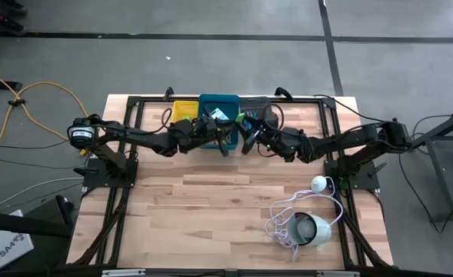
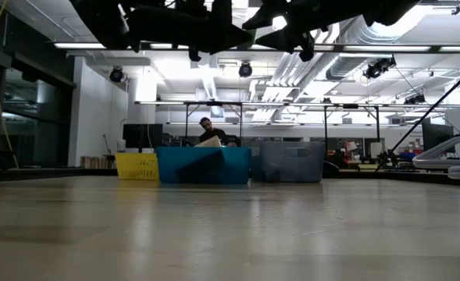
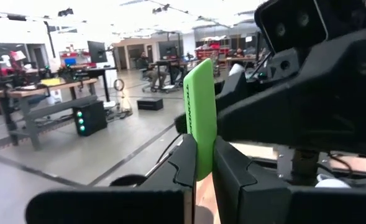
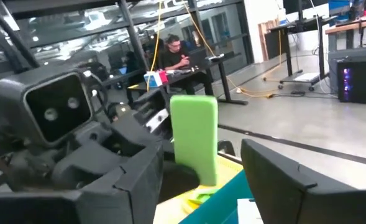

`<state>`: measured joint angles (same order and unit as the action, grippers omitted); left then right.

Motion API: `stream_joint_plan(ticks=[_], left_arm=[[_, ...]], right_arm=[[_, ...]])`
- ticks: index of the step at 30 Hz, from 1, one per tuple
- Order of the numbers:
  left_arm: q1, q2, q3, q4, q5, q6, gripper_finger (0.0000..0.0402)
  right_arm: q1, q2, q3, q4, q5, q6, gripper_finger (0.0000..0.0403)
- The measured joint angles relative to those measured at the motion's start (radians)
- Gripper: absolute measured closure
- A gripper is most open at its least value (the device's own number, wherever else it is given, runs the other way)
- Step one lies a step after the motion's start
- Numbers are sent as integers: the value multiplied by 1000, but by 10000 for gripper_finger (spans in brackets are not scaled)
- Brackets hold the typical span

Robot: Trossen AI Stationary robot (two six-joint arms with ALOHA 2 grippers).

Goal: Pick & Place School Supplies
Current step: Put the green eraser into the yellow bin

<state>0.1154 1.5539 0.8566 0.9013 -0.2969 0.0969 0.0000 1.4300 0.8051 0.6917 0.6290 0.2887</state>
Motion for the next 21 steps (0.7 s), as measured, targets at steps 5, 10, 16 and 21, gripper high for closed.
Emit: stream_joint_plan(ticks=[5, 10, 16, 21], left_arm=[[2, 0, 0, -48, -23, -32, 384], [30, -6, 0, -124, -63, -49, 384], [76, -102, 0, -351, -113, -52, 384], [150, -252, 0, -704, -155, -134, 377]], right_arm=[[-2, 0, 0, -2, -3, -3, 195], [-2, -5, 0, -11, -6, -5, 195], [0, -7, 0, -54, -7, 2, 195], [8, -7, 0, -71, -29, 6, 195]])
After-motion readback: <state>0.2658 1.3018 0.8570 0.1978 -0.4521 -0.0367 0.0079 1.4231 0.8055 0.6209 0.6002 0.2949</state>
